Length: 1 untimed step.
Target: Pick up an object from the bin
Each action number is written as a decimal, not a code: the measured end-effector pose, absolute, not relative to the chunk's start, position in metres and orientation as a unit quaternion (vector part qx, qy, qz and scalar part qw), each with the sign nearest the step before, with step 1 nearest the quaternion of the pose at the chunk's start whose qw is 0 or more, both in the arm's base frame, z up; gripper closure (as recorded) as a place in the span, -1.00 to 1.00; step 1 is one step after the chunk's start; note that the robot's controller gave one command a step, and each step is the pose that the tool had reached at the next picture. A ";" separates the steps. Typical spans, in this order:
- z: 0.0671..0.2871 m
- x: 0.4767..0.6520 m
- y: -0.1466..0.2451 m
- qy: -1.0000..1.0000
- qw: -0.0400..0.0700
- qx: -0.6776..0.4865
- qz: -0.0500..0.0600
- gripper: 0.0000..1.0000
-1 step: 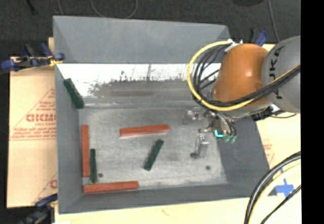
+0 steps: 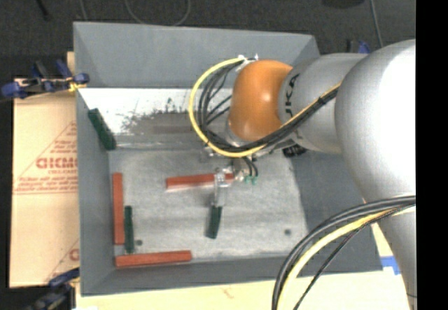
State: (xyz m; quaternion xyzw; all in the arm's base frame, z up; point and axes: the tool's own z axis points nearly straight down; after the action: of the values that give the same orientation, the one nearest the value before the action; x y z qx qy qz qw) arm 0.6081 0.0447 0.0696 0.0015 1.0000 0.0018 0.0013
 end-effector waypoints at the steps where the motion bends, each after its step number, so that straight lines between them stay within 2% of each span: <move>1: 0.077 0.611 0.041 1.000 0.006 0.003 0.001 1.00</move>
Offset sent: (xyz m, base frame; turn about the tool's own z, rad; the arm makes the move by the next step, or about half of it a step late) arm 0.0000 0.0000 0.0000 0.0000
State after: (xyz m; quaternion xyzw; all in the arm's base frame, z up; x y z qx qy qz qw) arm 0.6110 0.0406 0.0773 0.0035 1.0000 0.0008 0.0063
